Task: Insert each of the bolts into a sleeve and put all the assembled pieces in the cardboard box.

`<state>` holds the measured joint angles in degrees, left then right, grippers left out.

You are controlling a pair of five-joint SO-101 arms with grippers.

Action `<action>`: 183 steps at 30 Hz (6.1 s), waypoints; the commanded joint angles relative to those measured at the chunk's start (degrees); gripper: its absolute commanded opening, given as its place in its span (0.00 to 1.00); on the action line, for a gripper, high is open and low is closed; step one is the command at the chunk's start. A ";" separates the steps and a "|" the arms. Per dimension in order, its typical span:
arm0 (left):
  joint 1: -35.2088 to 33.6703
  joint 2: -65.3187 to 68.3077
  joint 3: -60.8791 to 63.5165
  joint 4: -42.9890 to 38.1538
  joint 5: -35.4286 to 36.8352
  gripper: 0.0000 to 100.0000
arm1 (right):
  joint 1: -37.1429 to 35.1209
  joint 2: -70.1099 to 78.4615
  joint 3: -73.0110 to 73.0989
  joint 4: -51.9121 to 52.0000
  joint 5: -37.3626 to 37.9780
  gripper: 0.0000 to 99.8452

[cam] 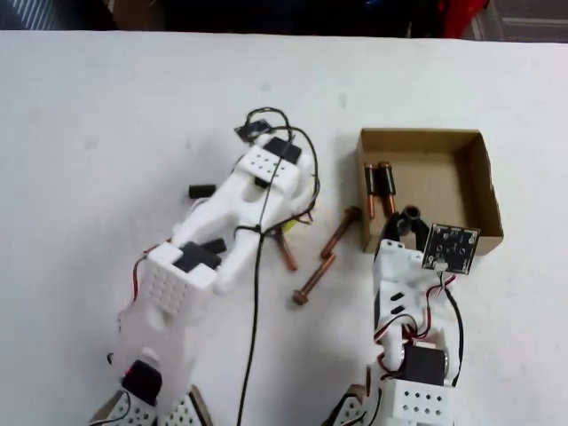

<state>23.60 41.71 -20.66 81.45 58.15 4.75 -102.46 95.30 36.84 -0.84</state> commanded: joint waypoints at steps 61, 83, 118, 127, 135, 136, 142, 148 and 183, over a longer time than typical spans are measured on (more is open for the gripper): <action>-10.77 -37.85 15.74 14.15 -58.90 0.02 | -29.76 -0.66 1.58 -1.89 4.92 0.02; -11.12 -82.51 47.74 -14.07 -58.81 0.02 | -40.04 -0.48 1.58 -14.90 4.48 0.02; 4.88 -114.59 70.42 -42.37 -58.64 0.02 | -45.05 -0.48 1.58 -15.34 4.84 0.02; 5.41 -121.27 70.95 -37.54 -58.46 0.02 | -45.05 -0.57 1.58 -13.76 4.84 0.02; 5.41 -123.12 71.12 -34.46 -50.55 0.02 | -45.05 -0.57 1.58 -13.67 4.84 0.02; 5.41 -123.30 71.91 -34.64 -50.55 0.02 | -45.05 -0.57 1.58 -13.67 4.92 0.02; 5.41 -123.47 77.71 -34.81 -50.55 0.02 | -45.05 -0.57 1.58 -13.58 4.92 0.02; 5.41 -123.47 77.89 -36.04 -50.55 0.02 | -45.05 -0.57 1.58 -13.58 4.92 0.02; 8.31 -123.38 81.93 -37.63 -50.55 0.02 | -45.32 -0.57 1.58 -12.00 8.79 0.02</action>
<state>29.23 -82.15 61.01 45.76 6.99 -40.18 -102.29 96.35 25.05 7.34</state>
